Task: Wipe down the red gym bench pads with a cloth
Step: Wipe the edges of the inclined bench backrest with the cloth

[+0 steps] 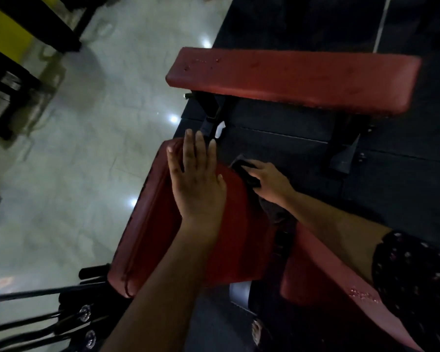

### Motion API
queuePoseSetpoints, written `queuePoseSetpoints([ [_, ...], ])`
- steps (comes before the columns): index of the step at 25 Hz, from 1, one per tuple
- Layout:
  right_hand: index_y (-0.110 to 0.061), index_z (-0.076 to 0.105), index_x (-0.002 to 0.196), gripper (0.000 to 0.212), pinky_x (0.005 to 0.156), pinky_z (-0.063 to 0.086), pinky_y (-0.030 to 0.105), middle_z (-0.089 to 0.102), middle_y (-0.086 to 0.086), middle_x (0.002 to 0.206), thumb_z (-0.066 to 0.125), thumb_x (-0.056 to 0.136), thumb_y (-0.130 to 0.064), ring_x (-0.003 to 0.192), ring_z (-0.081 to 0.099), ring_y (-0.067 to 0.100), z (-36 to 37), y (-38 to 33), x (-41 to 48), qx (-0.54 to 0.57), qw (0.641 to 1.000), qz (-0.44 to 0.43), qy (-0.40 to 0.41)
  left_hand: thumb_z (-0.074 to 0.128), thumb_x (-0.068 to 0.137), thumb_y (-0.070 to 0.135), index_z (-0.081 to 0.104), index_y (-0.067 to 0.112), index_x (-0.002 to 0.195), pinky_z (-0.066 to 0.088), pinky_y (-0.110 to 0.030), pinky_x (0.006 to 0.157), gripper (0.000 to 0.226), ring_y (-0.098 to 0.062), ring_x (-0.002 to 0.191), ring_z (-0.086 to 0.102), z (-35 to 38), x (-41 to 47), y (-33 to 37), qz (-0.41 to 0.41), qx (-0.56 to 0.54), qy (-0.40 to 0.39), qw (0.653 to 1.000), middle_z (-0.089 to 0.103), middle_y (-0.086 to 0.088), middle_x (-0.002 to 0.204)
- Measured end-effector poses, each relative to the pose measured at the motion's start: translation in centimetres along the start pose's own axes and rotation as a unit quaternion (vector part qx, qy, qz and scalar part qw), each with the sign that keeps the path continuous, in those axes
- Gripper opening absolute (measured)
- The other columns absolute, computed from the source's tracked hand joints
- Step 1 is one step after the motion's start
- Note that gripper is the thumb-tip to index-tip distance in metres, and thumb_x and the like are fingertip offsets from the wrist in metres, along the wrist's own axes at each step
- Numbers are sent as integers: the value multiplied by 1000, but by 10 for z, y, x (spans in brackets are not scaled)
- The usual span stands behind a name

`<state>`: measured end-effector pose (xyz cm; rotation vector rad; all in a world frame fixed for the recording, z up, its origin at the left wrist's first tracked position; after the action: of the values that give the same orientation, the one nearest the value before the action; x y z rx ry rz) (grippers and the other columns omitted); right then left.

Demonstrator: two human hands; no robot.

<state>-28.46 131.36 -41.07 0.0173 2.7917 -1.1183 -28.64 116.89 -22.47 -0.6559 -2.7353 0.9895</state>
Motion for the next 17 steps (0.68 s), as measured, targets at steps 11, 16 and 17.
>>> queuePoseSetpoints([
  [11,-24,42,145,69,103,31,25,35,0,151,62,84,1,131,37,23,36,44,-13,110,988,105,0,30,100,40,42,11,139,-5,-55,117,50,-34,137,30,41,14,65,113,60,-30,991,46,-12,135],
  [16,-35,39,146,65,104,40,45,33,-1,152,56,90,-6,128,39,31,52,78,-11,26,984,146,-99,19,102,45,11,6,154,-10,-58,115,66,-40,147,7,69,6,95,186,135,-53,972,19,-18,158],
  [17,-37,40,145,64,103,41,45,34,-2,152,56,90,-8,126,40,30,51,73,-9,23,988,128,-77,18,102,45,7,5,154,-10,-59,114,67,-41,148,2,73,4,102,194,138,-57,970,14,-18,160],
])
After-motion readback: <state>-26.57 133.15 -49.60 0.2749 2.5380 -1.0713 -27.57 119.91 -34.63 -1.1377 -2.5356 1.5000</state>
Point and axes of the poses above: each hand's wrist, its own x-axis towards the middle knuckle, its own z-axis out of the palm, y = z × x, the point moved 1 cm from there along x, towards the middle knuckle
